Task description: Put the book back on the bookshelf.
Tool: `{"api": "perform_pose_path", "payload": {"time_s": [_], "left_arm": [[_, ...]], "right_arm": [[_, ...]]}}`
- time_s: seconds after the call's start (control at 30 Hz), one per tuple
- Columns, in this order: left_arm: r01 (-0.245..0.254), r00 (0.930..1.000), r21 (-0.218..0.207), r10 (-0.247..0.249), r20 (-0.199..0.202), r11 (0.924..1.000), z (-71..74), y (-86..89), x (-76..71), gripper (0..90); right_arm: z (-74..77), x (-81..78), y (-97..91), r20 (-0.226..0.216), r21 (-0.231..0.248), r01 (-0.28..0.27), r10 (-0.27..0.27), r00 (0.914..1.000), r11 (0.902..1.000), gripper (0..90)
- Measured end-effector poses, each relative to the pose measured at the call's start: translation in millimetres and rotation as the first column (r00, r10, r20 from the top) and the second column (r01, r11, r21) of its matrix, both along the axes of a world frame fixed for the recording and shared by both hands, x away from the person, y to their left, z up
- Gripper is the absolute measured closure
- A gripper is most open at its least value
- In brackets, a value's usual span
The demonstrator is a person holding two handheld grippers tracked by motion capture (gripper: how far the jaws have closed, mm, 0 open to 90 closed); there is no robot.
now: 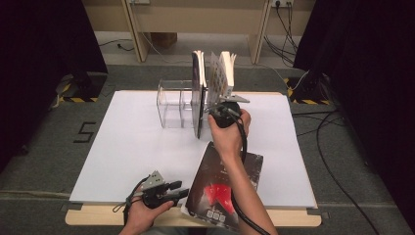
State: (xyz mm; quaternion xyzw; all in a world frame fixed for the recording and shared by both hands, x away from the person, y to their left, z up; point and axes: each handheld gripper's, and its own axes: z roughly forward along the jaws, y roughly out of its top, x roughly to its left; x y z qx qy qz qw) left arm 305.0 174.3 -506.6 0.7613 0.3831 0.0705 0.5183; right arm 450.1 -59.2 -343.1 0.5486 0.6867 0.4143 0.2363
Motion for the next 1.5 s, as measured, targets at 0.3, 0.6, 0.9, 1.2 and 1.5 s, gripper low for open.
{"api": "perform_pose_path", "payload": {"time_s": [0.3, 0.6, 0.9, 1.2, 1.5], "left_arm": [[-0.002, 1.0000, 0.021, 0.002, -0.009, 0.9998, -1.0, -2.9, 0.9, 50.1], [-0.011, 0.9995, 0.046, 0.012, -0.027, 0.9989, -2.4, -4.3, 2.6, 48.1], [-0.012, 0.9991, 0.055, 0.014, -0.040, 0.9984, -3.9, -6.8, 3.2, 47.8], [-0.009, 0.9985, 0.054, 0.012, -0.054, 0.9985, -4.4, -7.6, 4.0, 47.8], [-0.009, 0.9985, 0.059, 0.013, -0.054, 0.9982, -4.2, -8.9, 4.4, 47.9]], "right_arm": [[-8.5, -4.4, -18.0, -0.029, -0.010, 0.023, -0.024, 0.9993, 0.9997, 60.3], [-21.8, -4.8, -37.6, -0.077, -0.038, 0.036, -0.039, 0.9963, 0.9986, 60.4], [-41.0, -4.0, -59.0, -0.141, -0.058, 0.054, -0.062, 0.9881, 0.9969, 60.6], [-58.4, -4.7, -80.8, -0.195, -0.072, 0.072, -0.085, 0.9771, 0.9948, 62.6], [-77.9, -8.6, -102.9, -0.275, -0.081, 0.105, -0.124, 0.9533, 0.9911, 63.6]]}}
